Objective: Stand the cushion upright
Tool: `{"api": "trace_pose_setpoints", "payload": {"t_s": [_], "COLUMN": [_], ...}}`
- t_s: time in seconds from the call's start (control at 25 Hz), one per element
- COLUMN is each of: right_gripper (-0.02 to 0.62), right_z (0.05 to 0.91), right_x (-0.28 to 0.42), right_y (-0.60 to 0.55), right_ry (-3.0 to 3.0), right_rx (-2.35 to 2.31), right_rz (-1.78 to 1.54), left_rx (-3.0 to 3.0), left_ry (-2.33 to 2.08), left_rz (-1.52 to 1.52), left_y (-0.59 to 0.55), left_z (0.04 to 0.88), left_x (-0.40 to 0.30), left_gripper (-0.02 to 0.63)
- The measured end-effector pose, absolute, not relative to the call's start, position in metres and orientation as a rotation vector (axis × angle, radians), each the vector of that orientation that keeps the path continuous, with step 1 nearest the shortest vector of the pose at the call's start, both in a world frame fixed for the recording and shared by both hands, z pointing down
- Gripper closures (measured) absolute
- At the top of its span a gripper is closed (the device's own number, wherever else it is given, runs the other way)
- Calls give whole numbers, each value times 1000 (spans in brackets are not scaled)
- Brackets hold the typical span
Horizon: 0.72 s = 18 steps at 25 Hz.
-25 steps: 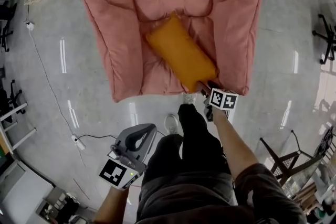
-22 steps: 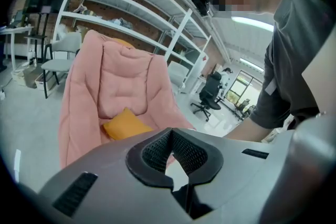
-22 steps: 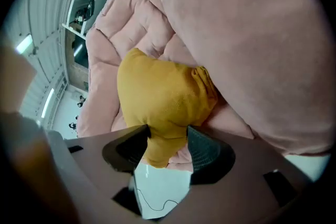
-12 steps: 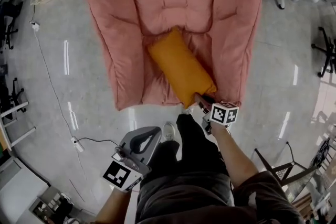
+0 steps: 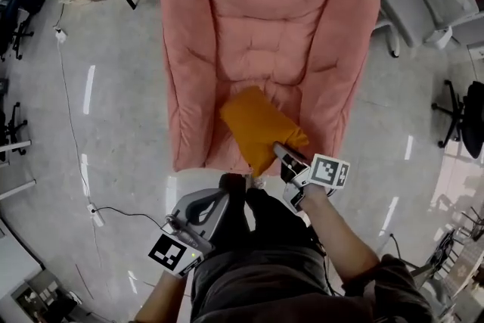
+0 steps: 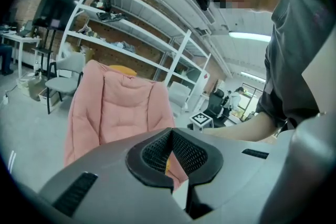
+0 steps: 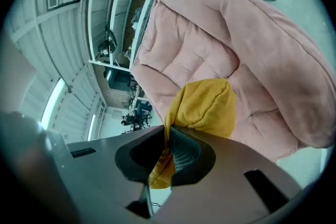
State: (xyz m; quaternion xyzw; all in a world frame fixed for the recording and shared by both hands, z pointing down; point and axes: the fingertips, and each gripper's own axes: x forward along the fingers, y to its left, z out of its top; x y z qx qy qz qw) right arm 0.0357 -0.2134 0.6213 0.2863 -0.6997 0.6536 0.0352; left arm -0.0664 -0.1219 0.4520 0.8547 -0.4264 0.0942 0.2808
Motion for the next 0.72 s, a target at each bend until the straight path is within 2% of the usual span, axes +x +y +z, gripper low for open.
{"api": "trace_pose_setpoints", "payload": {"t_s": [0.24,0.44,0.56,0.72], "right_gripper": [560,561,561,566], "right_z": [622,612,605,603], "right_x": [3,-34,-75,-151], "right_y": [-263,-358,-422,-496], "right_ry": [-2048,-2111,-2221,-2372], "right_rx": [982,1169,1218,1085], "right_rz": [2015,2018,2071,1981], "left_rx": [2295,2284,2274,2263], "left_ry": [-1166,-1201,-1211,-1221], "left_rz": [218,156,144,141], "left_y": [-149,-197,-224,-258], "left_z": [453,439,436,438], "left_x": [-108,-144,-175,-214], "left_gripper": [595,595,595,595]}}
